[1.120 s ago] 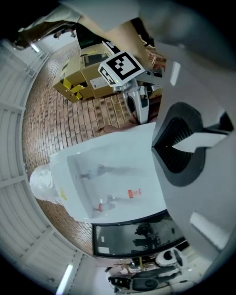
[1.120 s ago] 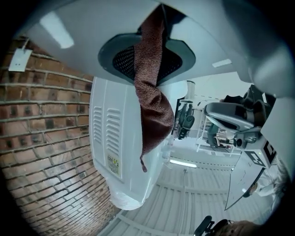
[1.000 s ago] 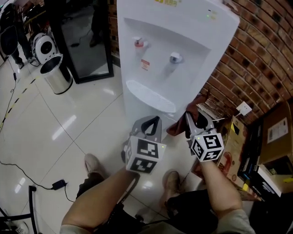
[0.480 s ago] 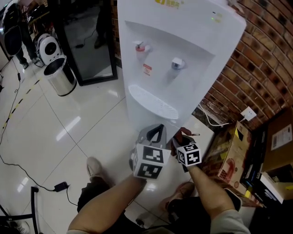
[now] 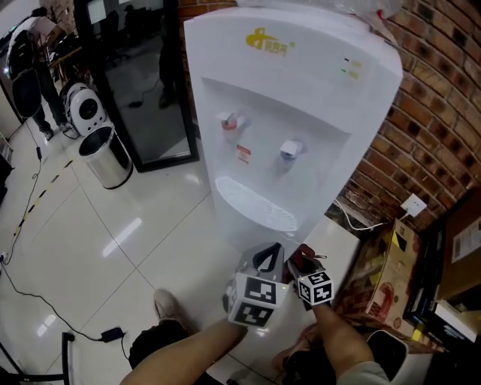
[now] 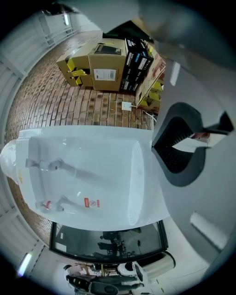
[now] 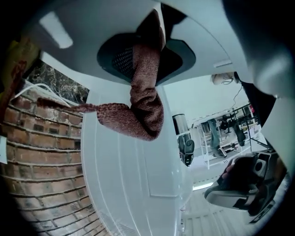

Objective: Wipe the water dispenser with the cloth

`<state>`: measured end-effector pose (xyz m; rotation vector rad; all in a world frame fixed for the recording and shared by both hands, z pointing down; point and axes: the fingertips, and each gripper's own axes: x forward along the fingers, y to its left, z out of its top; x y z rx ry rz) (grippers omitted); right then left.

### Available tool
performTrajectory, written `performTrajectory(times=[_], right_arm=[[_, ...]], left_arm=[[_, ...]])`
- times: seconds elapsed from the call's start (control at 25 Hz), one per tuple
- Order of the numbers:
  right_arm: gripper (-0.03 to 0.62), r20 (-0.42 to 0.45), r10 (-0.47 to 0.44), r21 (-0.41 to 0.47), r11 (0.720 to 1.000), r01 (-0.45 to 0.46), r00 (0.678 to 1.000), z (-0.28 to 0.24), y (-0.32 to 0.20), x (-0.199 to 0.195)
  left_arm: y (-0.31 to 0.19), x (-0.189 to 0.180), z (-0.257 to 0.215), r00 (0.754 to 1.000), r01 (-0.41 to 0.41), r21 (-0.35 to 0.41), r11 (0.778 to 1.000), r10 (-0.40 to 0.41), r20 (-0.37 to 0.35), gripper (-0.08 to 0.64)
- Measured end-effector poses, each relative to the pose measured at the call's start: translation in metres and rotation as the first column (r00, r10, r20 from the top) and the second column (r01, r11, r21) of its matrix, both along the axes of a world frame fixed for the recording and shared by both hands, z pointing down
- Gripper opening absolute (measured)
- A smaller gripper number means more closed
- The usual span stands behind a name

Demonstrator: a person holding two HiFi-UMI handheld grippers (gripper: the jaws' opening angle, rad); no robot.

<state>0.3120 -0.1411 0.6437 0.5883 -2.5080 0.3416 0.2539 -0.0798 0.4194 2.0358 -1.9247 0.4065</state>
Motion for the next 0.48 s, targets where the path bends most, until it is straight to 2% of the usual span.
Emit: performTrajectory(times=[0.24,0.32,0.4,0.48], right_arm=[[0.104,-0.042,0.017,-0.022,1.000,-0.018,0.999,0.003,-0.003,0.006],[0.103,-0.126,0.021,-0.043,0.999,-0.027,0.992,0.011,0.002,0.010],[0.106,-0.239,-0.005,-0.078,0.997,-0.014,0.971,0.020,0.011,0.015],[0.106,-0.266,-0.007,-0.091,0.996,-0.018,0.964,0.012,0.014,0.018]], left_arm=[[0.009,0.017,-0.003,0.999,-0.053,0.003,0.999,0.053,0.003,0.000],[0.015,0.022,-0.006,0.997,-0.072,0.008,0.997,0.071,0.026,0.000],[0.019,0.023,-0.009,0.995,-0.083,0.013,0.996,0.082,0.052,0.000],[0.021,0.019,-0.016,0.994,-0.083,0.026,0.996,0.081,0.079,0.000]])
